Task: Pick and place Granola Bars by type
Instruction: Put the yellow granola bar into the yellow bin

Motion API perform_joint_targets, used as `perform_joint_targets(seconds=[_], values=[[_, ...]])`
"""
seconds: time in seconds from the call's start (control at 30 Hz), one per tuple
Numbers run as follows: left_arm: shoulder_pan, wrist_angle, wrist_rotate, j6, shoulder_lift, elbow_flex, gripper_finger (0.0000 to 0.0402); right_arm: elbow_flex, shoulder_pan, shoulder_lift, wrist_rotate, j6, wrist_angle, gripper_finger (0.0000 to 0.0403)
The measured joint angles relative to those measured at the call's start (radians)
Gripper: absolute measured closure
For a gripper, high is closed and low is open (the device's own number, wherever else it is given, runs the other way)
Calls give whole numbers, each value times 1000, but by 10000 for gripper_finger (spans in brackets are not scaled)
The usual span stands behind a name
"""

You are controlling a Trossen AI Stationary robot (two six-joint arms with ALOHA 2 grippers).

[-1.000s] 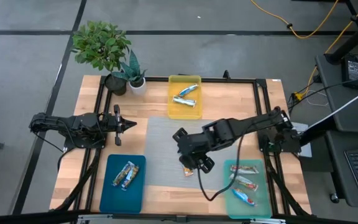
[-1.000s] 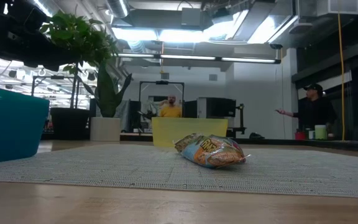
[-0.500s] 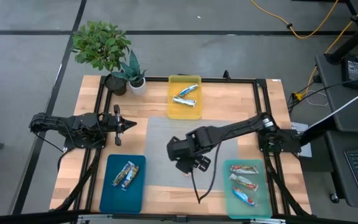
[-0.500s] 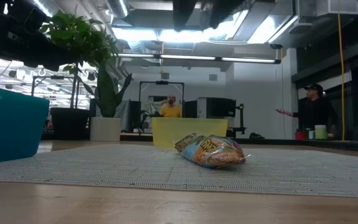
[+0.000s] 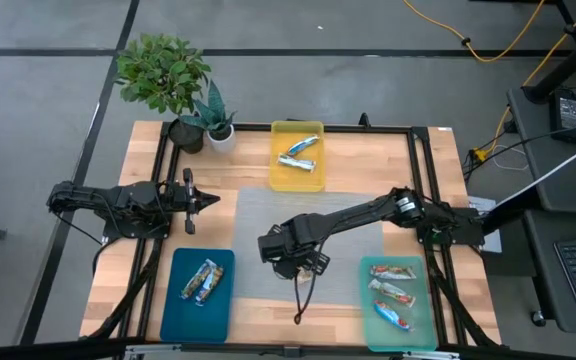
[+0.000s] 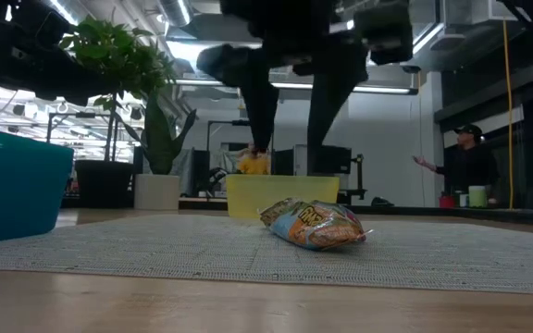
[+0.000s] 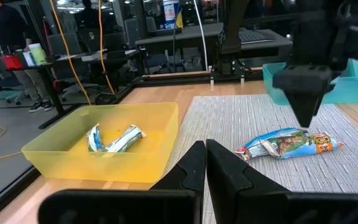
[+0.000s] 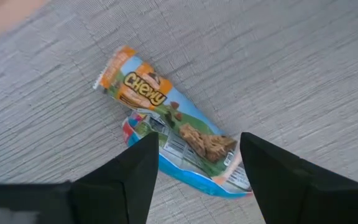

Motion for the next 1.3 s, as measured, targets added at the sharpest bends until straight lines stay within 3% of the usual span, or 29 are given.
perform_joint_targets(seconds=[0.9,1.07,1.3], values=[[0,0,0,0,0,0,393,-1,-48,148,-12,26,51,179],[0,0,0,0,0,0,397,-1,-48,148,-13,29,71,217],[0,0,0,0,0,0,394,-1,-48,148,-13,64,64,312]])
